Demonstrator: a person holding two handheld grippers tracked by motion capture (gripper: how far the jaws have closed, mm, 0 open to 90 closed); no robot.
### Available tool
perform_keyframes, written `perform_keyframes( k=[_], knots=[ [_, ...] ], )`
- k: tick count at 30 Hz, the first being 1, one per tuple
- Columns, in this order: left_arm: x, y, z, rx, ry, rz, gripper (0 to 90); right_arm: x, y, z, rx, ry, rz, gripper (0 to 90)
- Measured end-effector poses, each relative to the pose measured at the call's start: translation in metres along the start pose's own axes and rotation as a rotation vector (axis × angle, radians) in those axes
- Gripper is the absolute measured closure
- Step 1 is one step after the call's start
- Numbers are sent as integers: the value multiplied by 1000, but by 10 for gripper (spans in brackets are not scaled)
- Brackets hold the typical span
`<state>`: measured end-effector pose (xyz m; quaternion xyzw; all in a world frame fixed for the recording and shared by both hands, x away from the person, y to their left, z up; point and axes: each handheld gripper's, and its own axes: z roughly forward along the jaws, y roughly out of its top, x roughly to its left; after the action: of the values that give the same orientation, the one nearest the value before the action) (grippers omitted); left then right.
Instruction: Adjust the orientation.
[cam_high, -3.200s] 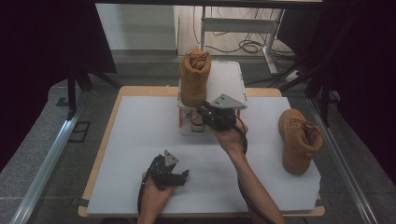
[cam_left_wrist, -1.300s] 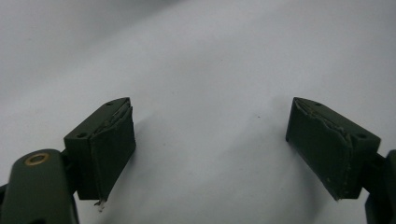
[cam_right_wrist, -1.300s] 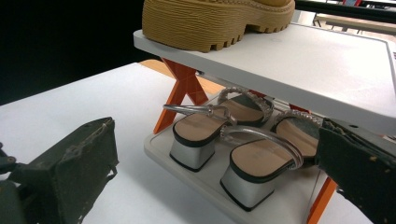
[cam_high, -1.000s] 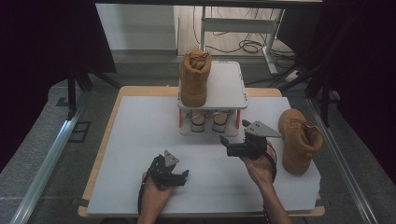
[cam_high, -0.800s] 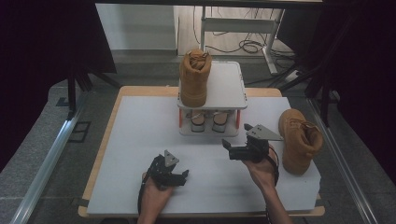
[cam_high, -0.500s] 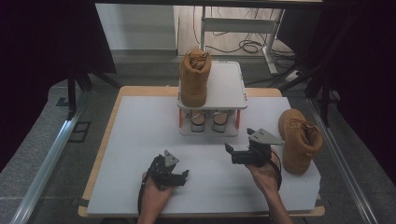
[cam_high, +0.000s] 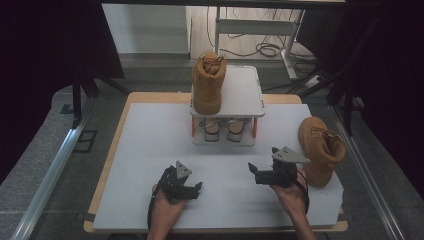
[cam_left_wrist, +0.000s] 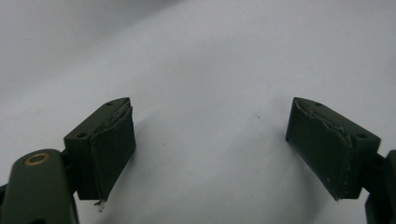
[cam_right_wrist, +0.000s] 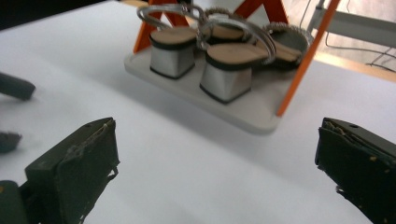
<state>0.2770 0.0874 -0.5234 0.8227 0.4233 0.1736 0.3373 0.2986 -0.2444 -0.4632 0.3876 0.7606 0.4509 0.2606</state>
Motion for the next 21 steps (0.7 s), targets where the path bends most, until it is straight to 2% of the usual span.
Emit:
perform_keyframes(
  k=[6,21],
  knots=[
    [0,0,0,2,0,3,155,-4,-13,-8,31,-14,9,0],
    [0,0,0,3,-1,2,155,-10,-38,-33,69,-70,21,0]
  ],
)
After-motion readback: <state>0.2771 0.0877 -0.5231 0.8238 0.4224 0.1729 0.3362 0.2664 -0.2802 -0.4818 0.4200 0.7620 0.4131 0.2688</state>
